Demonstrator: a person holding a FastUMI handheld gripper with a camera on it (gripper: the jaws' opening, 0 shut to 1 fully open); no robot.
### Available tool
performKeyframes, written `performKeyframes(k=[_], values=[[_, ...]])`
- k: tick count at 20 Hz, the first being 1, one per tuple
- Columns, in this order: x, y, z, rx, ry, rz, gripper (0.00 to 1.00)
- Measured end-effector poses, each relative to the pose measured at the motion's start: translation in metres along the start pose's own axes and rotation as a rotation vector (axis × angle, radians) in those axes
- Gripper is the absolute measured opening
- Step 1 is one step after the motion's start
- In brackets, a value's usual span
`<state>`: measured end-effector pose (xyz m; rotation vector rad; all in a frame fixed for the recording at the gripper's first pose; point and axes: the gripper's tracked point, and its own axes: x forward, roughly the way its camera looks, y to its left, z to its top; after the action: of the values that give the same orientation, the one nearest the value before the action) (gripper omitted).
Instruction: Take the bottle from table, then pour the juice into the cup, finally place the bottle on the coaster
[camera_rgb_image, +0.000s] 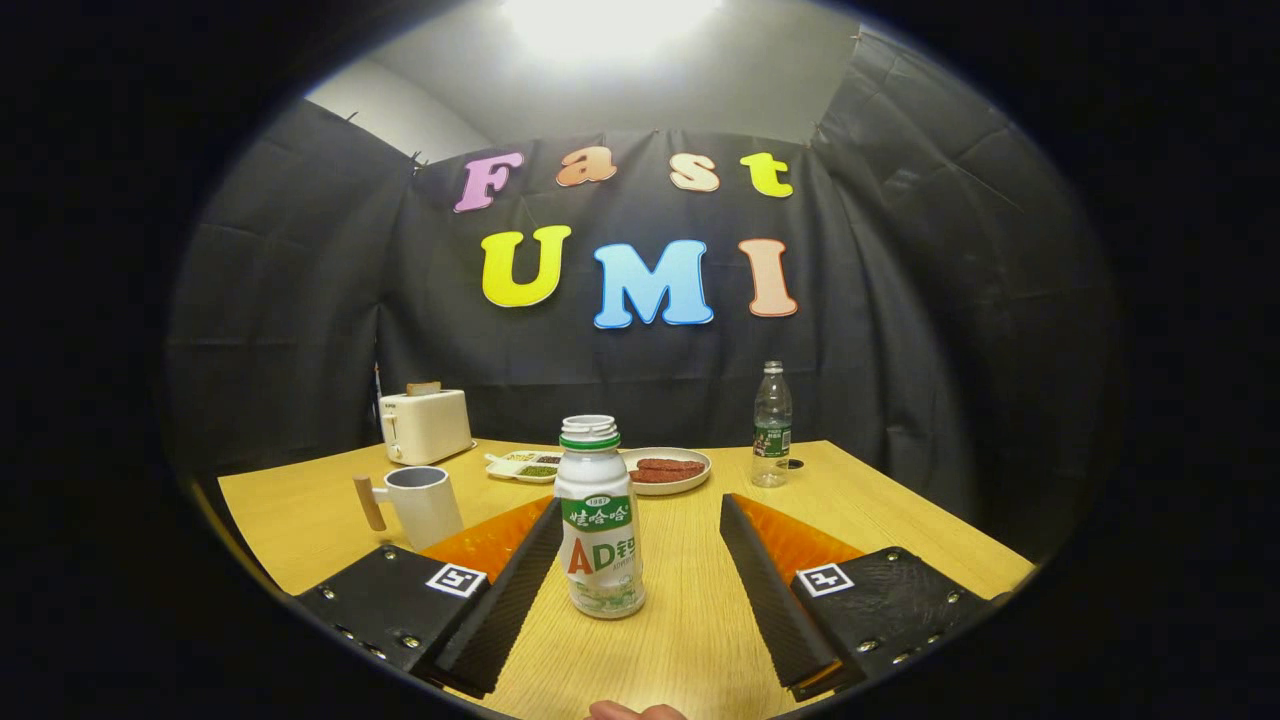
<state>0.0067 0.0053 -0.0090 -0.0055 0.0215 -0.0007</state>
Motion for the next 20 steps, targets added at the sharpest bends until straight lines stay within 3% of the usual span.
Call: performKeyframes(k=[12,20], values=[[0.042,0.034,-0.016,-0.027,0.013,0.004,0.97],[0.074,0.032,-0.037,0.037,0.048,-0.086,0.97]])
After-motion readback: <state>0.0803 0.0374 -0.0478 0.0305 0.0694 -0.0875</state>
